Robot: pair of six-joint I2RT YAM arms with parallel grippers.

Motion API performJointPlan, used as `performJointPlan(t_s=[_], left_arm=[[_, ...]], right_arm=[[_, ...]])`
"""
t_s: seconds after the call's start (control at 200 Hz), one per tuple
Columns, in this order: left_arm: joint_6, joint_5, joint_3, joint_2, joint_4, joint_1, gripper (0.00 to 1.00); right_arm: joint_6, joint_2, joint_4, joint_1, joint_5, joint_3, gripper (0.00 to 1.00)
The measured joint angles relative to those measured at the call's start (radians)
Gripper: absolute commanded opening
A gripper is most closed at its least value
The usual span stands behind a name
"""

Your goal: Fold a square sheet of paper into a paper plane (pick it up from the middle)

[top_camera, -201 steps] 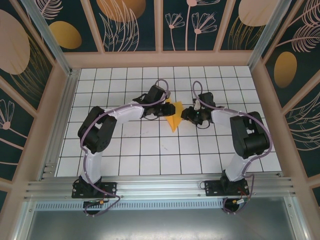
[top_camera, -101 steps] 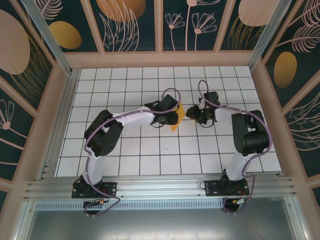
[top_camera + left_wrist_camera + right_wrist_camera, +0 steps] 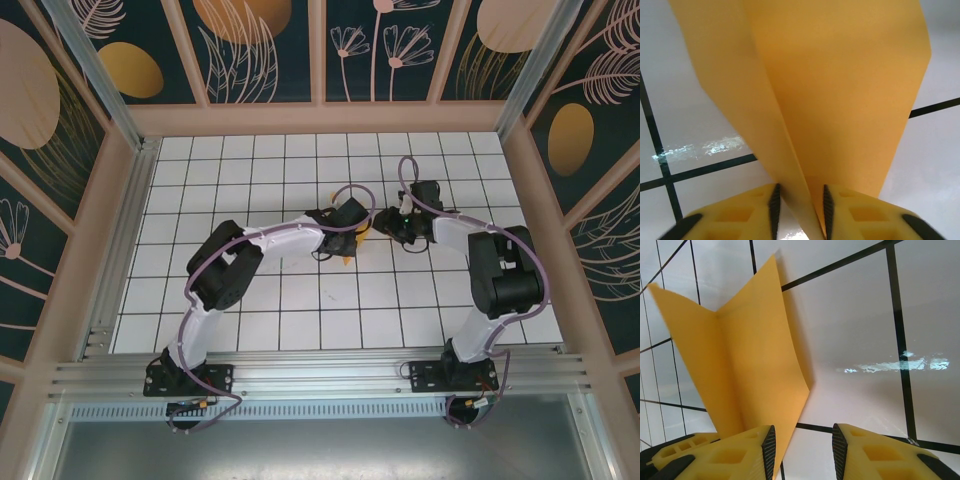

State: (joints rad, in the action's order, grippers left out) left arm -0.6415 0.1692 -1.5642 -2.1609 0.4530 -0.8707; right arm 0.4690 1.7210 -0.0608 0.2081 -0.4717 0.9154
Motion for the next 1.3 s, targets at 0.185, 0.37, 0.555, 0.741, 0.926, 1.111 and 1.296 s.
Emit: performJointPlan(t_s=[0.185, 0.37, 0.555, 0.741, 0.926, 1.111, 1.296], left_arm=[[0.002, 0.000, -0.001, 0.000, -0.001, -0.005, 0.09], [-0.011, -0.033, 0.077, 0.048, -0.080, -0.006, 0.06], [-0.077, -0.192, 0.264, 0.174, -0.286, 0.029, 0.06], [-0.220, -0.411, 0.473, 0.256, -0.603, 0.122, 0.06], [-0.398, -0.568, 0.642, 0.255, -0.922, 0.163, 0.07], [-0.565, -0.666, 0.719, 0.204, -1.199, 0.162, 0.06], [-0.619, -0.681, 0.750, 0.181, -1.276, 0.162, 0.09]], right_arm=[[0.000, 0.000, 0.000, 0.000, -0.001, -0.001, 0.38], [-0.001, -0.026, -0.020, -0.010, 0.001, -0.008, 0.39], [-0.024, -0.180, -0.082, -0.024, 0.014, -0.009, 0.42], [-0.041, -0.311, -0.124, -0.034, 0.051, -0.015, 0.42], [-0.041, -0.333, -0.155, -0.044, 0.071, -0.105, 0.35], [-0.027, -0.332, -0.159, -0.038, 0.018, -0.178, 0.22], [-0.019, -0.316, -0.134, 0.016, -0.032, -0.175, 0.14]])
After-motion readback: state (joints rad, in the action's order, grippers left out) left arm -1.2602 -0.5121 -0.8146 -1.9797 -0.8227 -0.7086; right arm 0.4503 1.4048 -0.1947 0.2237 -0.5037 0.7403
